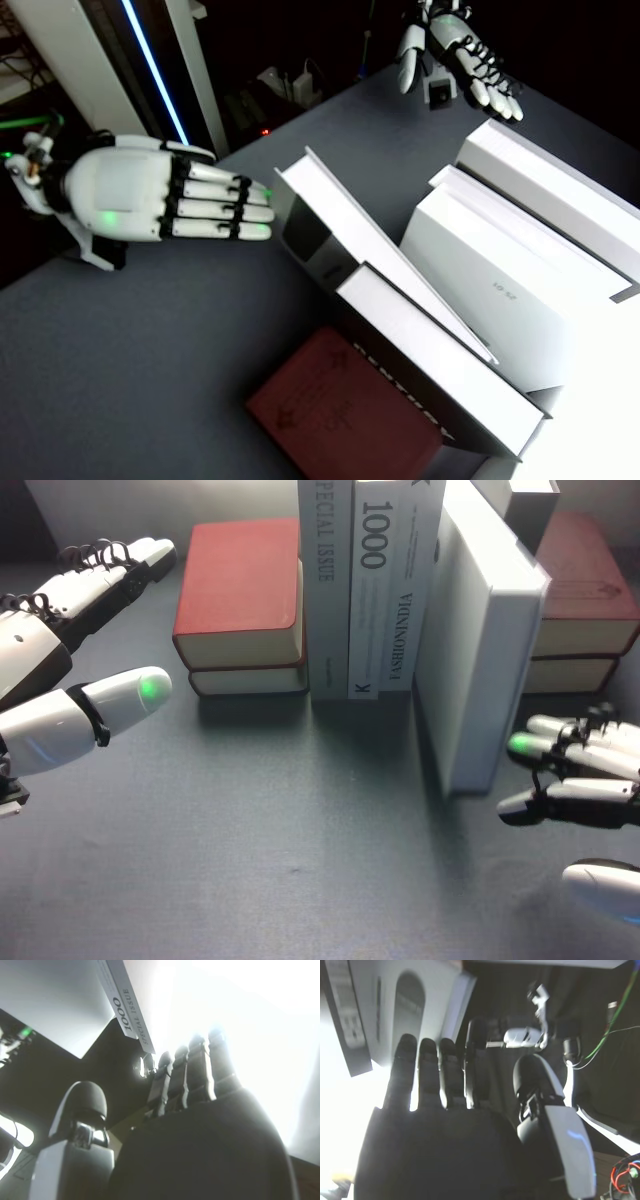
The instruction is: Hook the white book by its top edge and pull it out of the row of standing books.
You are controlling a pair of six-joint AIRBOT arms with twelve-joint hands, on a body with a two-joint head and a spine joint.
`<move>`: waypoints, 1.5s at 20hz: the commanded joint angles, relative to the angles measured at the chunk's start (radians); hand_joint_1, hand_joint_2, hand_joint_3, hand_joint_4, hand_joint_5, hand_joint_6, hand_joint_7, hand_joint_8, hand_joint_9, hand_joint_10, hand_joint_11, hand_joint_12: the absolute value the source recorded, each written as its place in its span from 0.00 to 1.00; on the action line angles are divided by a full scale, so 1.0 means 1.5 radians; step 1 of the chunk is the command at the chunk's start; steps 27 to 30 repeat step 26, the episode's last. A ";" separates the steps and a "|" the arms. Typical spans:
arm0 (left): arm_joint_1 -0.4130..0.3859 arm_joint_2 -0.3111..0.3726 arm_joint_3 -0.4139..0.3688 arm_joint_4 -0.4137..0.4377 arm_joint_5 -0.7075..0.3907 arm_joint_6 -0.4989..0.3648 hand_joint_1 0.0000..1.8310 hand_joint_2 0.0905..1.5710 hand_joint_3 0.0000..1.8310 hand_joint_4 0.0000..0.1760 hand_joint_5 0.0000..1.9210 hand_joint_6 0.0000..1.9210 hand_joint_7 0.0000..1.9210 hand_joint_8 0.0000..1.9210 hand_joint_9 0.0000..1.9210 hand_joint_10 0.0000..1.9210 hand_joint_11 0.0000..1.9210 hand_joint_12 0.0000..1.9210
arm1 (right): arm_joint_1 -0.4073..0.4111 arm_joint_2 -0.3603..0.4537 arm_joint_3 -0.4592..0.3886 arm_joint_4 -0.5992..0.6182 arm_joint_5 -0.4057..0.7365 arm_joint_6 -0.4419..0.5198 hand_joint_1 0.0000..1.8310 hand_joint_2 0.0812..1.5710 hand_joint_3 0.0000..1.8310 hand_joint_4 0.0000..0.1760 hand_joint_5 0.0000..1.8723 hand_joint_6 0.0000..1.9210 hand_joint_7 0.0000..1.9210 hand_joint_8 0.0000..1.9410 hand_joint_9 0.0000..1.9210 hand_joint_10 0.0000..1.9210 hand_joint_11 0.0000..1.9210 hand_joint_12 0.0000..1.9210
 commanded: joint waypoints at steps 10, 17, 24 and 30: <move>0.000 0.004 -0.002 -0.012 -0.089 0.000 0.07 0.90 0.00 0.00 0.00 0.00 0.00 0.00 0.00 0.00 0.00 0.00 | -0.019 0.034 -0.019 0.040 0.154 0.000 0.14 0.92 0.00 0.00 0.15 0.12 0.09 0.00 0.00 0.13 0.00 0.61; 0.007 0.006 -0.004 -0.019 -0.097 0.001 0.13 0.89 0.00 0.24 0.00 0.00 0.00 0.00 0.00 0.00 0.00 0.00 | -0.046 0.089 -0.030 0.142 0.271 -0.081 0.11 0.94 0.00 0.00 0.00 0.00 0.00 0.00 0.00 0.00 0.00 0.00; 0.023 0.020 -0.017 -0.041 -0.141 0.012 0.24 0.90 0.00 0.45 0.00 0.00 0.00 0.00 0.00 0.00 0.00 0.00 | -0.048 0.107 -0.029 0.187 0.352 -0.095 0.05 0.96 0.01 0.00 0.00 0.00 0.00 0.00 0.00 0.00 0.00 0.00; 0.024 0.028 -0.021 -0.042 -0.170 0.010 0.27 0.92 0.00 0.44 0.00 0.00 0.00 0.00 0.00 0.00 0.00 0.00 | -0.048 0.116 -0.029 0.187 0.382 -0.086 0.01 0.96 0.01 0.00 0.00 0.00 0.00 0.00 0.00 0.00 0.00 0.00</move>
